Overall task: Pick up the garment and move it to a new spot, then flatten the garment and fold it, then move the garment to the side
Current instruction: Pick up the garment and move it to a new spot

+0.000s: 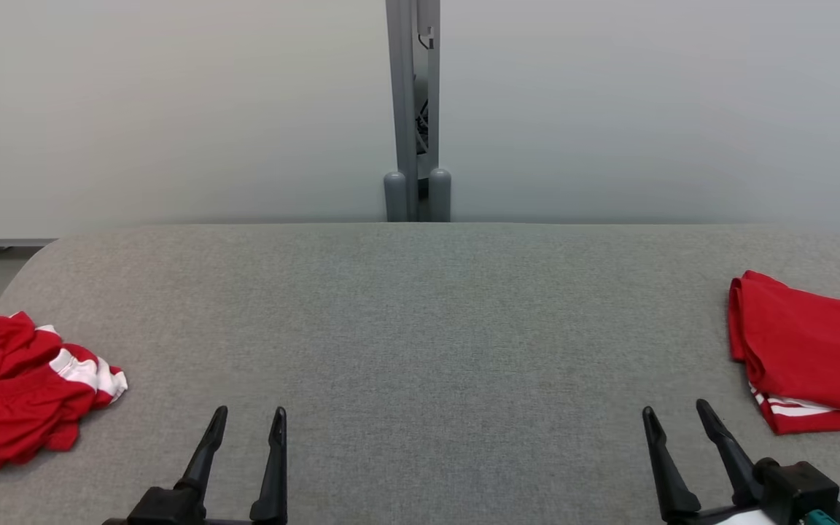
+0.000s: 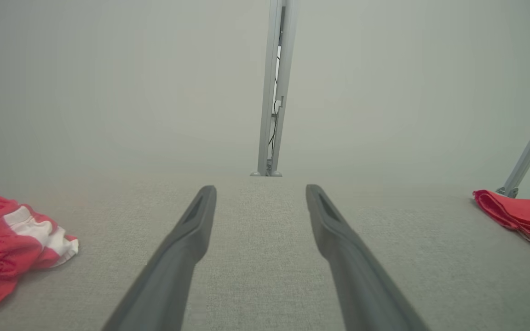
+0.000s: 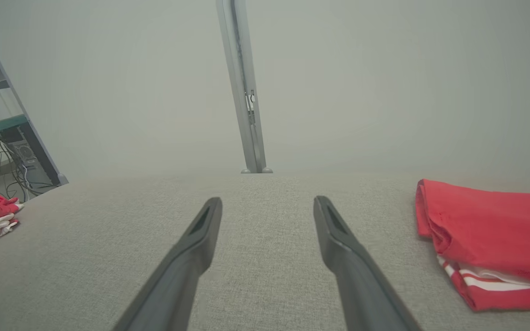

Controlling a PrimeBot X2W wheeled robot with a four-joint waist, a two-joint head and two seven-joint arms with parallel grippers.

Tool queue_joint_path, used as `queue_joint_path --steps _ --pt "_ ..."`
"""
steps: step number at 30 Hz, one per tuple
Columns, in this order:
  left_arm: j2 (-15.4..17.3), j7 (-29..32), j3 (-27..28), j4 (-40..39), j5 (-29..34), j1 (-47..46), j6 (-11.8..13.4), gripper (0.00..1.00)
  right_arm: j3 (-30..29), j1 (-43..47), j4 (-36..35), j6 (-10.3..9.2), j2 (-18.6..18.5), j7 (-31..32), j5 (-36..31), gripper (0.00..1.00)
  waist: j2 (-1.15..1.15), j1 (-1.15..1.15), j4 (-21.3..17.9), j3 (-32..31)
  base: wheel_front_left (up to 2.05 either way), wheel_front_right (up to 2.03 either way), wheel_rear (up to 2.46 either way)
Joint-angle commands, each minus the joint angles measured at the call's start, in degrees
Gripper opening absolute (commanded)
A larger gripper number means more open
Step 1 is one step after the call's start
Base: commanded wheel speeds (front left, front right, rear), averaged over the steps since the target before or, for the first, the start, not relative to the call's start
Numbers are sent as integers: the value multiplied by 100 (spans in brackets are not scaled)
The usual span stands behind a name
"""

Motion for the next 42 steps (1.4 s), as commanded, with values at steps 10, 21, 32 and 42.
queue_joint_path --steps 10,21,32,42 --pt "21 -27 62 -178 12 -29 263 100 391 -130 -85 -2 -13 -5 170 100 0 0 685 130 0 0 0" --pt "20 -27 150 -303 -6 -81 303 100 540 -112 -133 -2 -16 -5 270 100 0 0 1704 201 0 0 0" --pt "20 -28 205 -319 84 -56 257 100 465 -162 -69 -2 -17 -5 333 100 0 0 2472 162 0 0 0" --pt "20 -28 260 -392 36 -51 344 100 567 -225 -28 -2 -17 -5 374 100 0 0 2599 218 0 0 0"
